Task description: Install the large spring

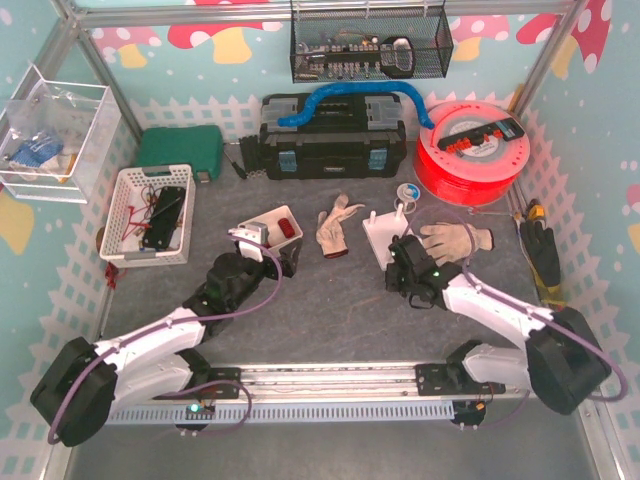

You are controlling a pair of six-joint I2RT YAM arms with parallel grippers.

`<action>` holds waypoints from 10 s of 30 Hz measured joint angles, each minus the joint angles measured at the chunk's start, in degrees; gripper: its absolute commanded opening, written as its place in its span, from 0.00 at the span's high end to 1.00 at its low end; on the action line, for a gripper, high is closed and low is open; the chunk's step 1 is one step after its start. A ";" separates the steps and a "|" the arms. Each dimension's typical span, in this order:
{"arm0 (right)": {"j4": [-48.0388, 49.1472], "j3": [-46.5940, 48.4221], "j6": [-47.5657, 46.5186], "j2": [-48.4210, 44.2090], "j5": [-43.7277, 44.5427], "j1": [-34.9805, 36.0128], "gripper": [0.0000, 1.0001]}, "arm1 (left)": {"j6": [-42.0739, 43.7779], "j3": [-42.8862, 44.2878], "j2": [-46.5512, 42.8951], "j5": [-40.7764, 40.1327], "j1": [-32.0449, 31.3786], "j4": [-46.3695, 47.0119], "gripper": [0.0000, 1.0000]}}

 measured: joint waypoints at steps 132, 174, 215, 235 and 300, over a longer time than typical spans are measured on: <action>22.43 -6.97 -9.07 -27.45 -16.76 -23.52 0.14 | -2.40 41.99 49.05 2.05 14.23 -38.14 0.82; 17.51 8.35 -13.33 -14.40 -31.87 -10.19 0.26 | 19.96 12.35 12.96 3.43 -3.69 0.59 0.95; 11.04 19.34 -15.37 3.67 -45.53 8.28 1.00 | 43.54 -6.01 12.17 3.02 -17.25 32.70 0.54; 8.61 19.47 -15.69 -1.57 -8.83 -4.59 1.00 | 26.86 -4.52 12.22 -12.00 -9.62 30.21 0.01; 3.76 36.46 -19.17 33.16 -9.70 -21.07 0.74 | 24.46 -1.79 9.14 -13.33 -10.49 22.58 0.01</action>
